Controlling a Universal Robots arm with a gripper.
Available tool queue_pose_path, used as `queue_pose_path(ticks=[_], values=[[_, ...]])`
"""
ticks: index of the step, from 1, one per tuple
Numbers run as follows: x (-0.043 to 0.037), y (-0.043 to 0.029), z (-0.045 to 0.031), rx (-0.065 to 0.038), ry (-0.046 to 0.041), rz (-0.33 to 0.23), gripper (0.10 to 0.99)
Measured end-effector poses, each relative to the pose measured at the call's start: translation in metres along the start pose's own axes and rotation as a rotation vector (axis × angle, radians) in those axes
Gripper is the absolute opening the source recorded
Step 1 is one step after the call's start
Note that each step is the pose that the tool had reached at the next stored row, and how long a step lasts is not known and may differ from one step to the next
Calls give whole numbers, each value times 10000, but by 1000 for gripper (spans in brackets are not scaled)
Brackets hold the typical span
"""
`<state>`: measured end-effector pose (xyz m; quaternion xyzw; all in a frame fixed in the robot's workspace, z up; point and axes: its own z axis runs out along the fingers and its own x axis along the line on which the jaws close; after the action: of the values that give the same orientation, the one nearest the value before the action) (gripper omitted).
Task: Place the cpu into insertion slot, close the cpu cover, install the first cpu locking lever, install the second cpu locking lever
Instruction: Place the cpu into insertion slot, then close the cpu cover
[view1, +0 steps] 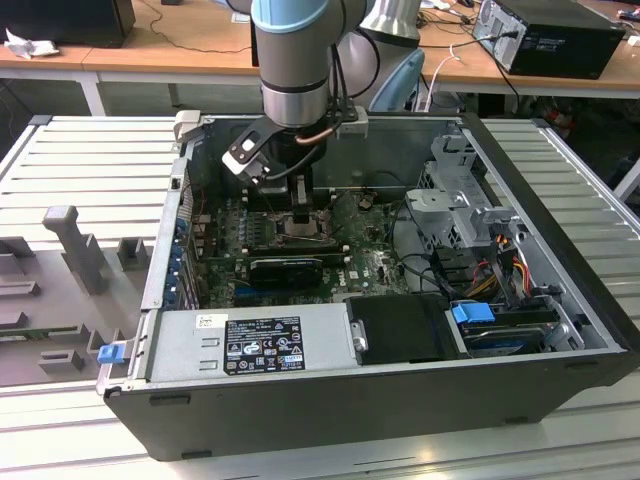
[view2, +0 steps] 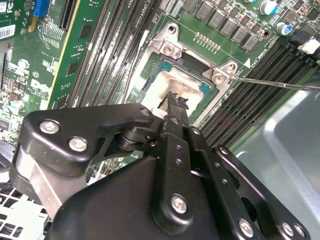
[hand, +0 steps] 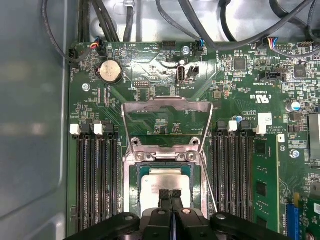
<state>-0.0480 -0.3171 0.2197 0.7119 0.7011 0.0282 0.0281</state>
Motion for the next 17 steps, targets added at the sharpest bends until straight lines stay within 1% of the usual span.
queue_pose_path(ticks=[7,11,12,15,17], values=[[-1,3,-25,1,-21,-5,106],[0,5,-55,1,-26,-4,106],[0,14,-54,1,-23,-2,106],[0,74,-50,3,-28,27,106],[1,133,-45,16,-29,29,106]])
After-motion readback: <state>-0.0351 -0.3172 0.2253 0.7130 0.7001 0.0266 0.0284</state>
